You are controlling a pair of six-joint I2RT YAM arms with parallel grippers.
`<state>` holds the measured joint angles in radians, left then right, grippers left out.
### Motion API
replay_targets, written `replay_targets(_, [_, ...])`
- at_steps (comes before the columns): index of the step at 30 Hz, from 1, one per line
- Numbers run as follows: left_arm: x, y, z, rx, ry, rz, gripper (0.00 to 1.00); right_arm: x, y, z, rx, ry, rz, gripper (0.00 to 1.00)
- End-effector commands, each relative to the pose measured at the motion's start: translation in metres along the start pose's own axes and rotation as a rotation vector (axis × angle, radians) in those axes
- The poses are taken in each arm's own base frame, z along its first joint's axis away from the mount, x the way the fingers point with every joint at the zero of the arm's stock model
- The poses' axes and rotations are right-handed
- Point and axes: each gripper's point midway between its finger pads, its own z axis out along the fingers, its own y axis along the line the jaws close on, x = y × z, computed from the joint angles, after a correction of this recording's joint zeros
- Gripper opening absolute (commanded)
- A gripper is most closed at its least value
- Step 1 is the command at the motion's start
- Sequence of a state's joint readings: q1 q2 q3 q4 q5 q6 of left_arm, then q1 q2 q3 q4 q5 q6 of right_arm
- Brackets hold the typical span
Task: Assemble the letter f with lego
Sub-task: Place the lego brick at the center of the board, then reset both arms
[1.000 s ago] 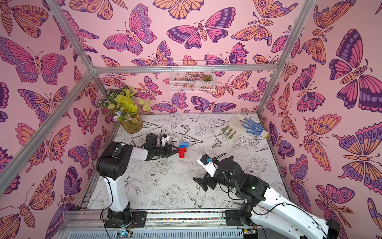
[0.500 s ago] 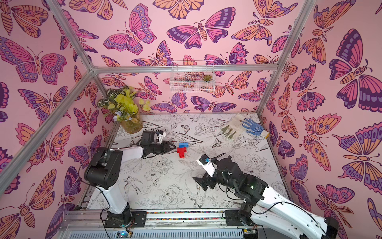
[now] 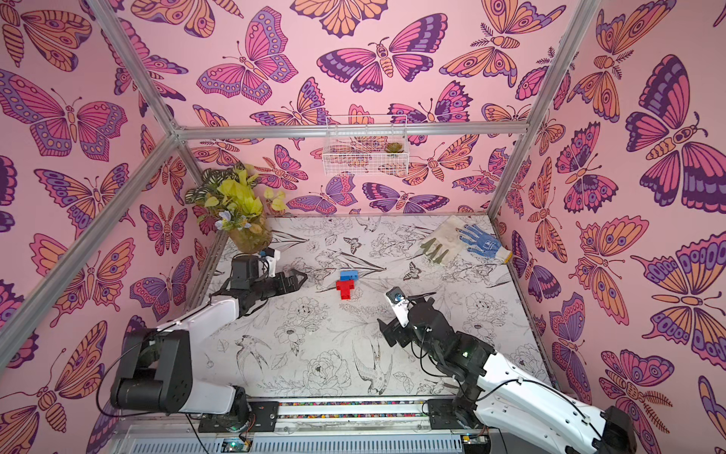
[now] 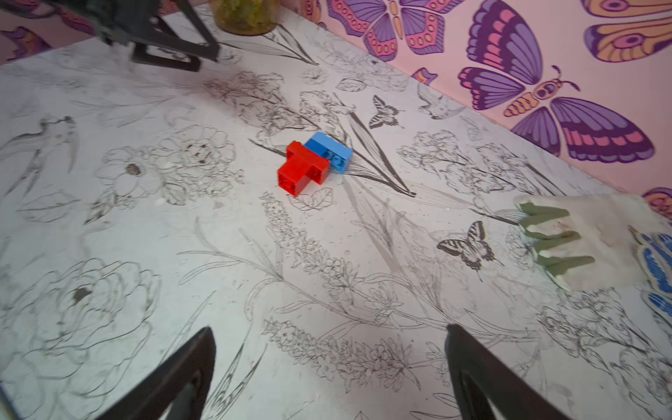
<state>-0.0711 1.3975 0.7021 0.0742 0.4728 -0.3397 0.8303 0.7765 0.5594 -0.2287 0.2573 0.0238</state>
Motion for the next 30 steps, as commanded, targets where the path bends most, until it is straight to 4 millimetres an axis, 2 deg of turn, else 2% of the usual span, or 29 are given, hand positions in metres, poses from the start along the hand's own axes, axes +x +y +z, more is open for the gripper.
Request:
replay_targets(1, [-0.001, 0.018, -0.018, -0.095, -0.057, 0.085, 1.0, -0.008, -0.031, 0.008, 0.097, -0.055, 0.089, 0.99])
replay_targets(9, [-0.026, 0.029, -0.071, -0.195, -0.379, 0.227, 1.0, 0.013, -0.094, 0.022, 0.27, -0.078, 0.208, 0.99])
replay_targets(14, [-0.031, 0.04, -0.086, -0.283, -0.463, 0.275, 1.0, 0.027, -0.14, 0.025, 0.422, -0.086, 0.272, 0.99])
replay_targets(16, [-0.032, 0.04, -0.087, -0.29, -0.484, 0.334, 1.0, 0.027, -0.152, 0.025, 0.45, -0.09, 0.273, 0.99])
replay_targets(18, [-0.022, 0.053, -0.083, -0.33, -0.512, 0.369, 1.0, 0.029, -0.165, 0.025, 0.5, -0.111, 0.259, 0.99])
replay_targets(20, [-0.02, 0.061, -0.08, -0.356, -0.551, 0.406, 1.0, 0.033, -0.174, 0.027, 0.522, -0.128, 0.272, 0.99])
replay_targets(24, [-0.017, 0.067, -0.063, -0.336, -0.53, 0.418, 1.0, 0.044, -0.191, 0.034, 0.567, -0.14, 0.282, 0.99])
replay_targets(27, [-0.021, 0.072, -0.062, -0.369, -0.524, 0.428, 1.0, 0.051, -0.207, 0.039, 0.607, -0.158, 0.291, 0.99])
replay_targets(30, [-0.015, 0.083, -0.056, -0.393, -0.537, 0.434, 1.0, 0.058, -0.223, 0.045, 0.622, -0.169, 0.324, 0.99])
